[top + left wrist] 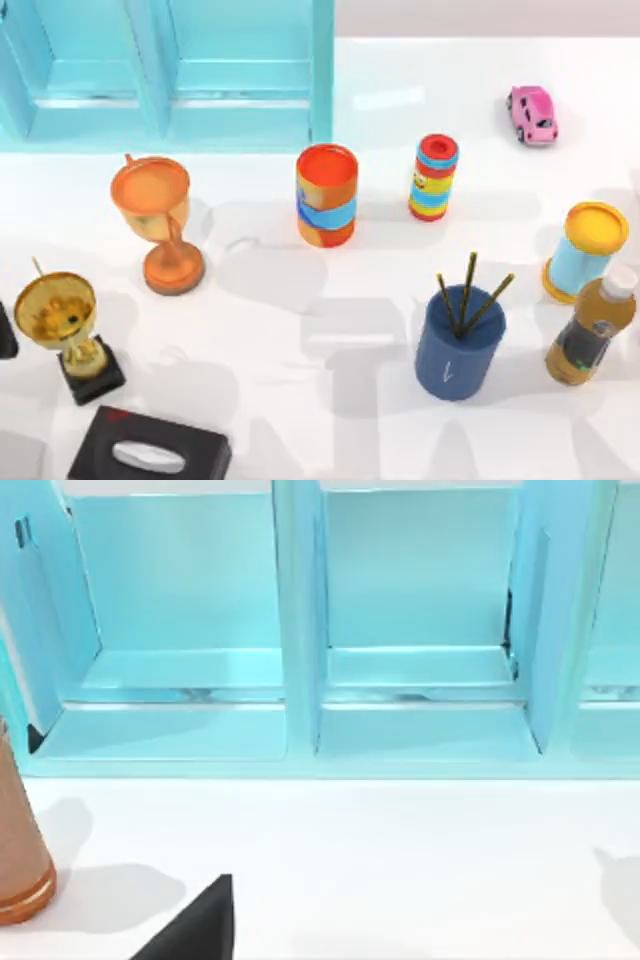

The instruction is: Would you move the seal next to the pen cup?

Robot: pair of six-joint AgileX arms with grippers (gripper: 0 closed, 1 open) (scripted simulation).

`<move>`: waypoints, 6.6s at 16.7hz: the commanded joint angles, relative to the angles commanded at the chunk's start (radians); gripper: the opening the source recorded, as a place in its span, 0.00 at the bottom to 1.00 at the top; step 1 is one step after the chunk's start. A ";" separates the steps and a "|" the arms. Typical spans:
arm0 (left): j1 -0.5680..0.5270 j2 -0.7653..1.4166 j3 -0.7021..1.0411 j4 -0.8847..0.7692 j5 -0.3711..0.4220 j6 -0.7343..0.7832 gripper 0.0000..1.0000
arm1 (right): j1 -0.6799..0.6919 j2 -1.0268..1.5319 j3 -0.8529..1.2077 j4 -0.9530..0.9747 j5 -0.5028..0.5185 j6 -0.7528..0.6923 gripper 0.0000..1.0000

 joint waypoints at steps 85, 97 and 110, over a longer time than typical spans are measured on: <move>-0.194 1.567 1.453 -1.266 0.005 -0.166 0.00 | 0.000 0.000 0.000 0.000 0.000 0.000 1.00; -0.519 1.641 1.849 -1.295 0.024 -0.482 0.00 | 0.000 0.000 0.000 0.000 0.000 0.000 1.00; -0.885 1.969 2.046 -1.457 0.006 -0.855 0.00 | 0.000 0.000 0.000 0.000 0.000 0.000 1.00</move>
